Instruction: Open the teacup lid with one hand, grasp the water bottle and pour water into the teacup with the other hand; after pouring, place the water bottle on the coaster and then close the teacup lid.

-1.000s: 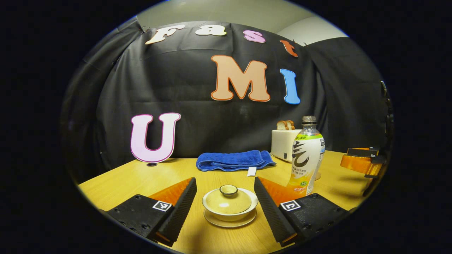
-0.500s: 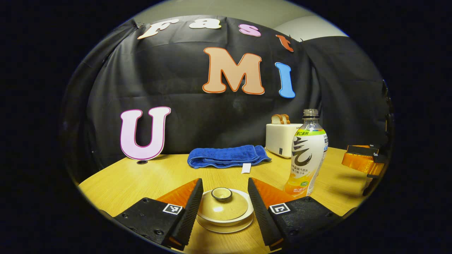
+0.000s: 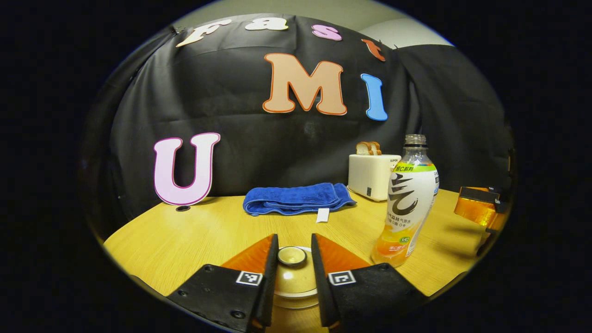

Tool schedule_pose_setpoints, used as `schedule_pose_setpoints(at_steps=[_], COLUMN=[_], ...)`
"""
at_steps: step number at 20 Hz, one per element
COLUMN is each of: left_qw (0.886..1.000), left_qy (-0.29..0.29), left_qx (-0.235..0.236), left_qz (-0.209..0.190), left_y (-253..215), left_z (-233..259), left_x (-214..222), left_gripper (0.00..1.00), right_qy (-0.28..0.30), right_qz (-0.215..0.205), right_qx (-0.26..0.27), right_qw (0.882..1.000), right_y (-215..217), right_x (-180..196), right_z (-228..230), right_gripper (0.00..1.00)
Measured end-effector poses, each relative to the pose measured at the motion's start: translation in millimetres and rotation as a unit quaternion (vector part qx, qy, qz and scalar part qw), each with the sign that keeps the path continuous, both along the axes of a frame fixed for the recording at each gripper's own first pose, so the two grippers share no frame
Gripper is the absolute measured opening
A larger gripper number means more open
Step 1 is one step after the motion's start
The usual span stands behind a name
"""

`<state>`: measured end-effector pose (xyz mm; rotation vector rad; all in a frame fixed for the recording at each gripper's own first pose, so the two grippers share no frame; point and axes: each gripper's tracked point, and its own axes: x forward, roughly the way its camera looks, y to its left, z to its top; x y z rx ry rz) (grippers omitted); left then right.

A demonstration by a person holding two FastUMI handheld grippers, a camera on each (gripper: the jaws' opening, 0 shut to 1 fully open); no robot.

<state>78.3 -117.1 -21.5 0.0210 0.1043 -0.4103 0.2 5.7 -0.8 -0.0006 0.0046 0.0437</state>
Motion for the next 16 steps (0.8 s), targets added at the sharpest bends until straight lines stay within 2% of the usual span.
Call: schedule_pose_setpoints(at_steps=[2, 4, 5, 7, 9, 10, 12, 13, 14, 16], left_qw=[1.0, 1.0, 1.0, 1.0, 1.0, 0.999, 0.999, 0.999, 0.998, 0.998], left_qy=[0.001, 0.0, -0.001, -0.006, -0.013, -0.016, -0.024, -0.028, -0.035, -0.038], left_qx=[0.001, 0.0, -0.002, -0.008, -0.016, -0.02, -0.027, -0.029, -0.031, -0.019], left_qz=[0.0, 0.001, 0.003, 0.008, 0.015, 0.019, 0.025, 0.027, 0.03, 0.04], left_y=[0, 0, 2, 4, 7, 8, 11, 13, 14, 22], left_z=[0, 0, 0, 3, 6, 7, 10, 11, 14, 12], left_x=[-1, 0, -1, 0, -1, -1, -2, -3, -4, -6], left_gripper=[0.29, 0.28, 0.28, 0.28, 0.27, 0.27, 0.27, 0.27, 0.27, 0.27], right_qy=[0.0, 0.0, 0.0, 0.0, 0.0, 0.0, 0.0, 0.0, 0.0, 0.0], right_qz=[0.0, 0.0, 0.0, 0.0, 0.0, 0.0, 0.0, 0.0, 0.002, 0.008], right_qx=[0.0, 0.0, 0.0, 0.0, 0.0, 0.0, 0.0, 0.0, 0.0, 0.0], right_qw=[1.0, 1.0, 1.0, 1.0, 1.0, 1.0, 1.0, 1.0, 1.0, 1.0], right_y=[0, 0, 0, 0, 0, 0, 0, 0, 1, 3], right_x=[0, 0, 0, 0, 0, 0, 0, 0, 0, -1], right_z=[0, 0, 0, 0, 0, 0, 0, 0, 0, 1], right_gripper=[0.96, 0.96, 0.92, 0.99, 0.92, 0.96, 0.96, 0.92, 0.96, 0.96])
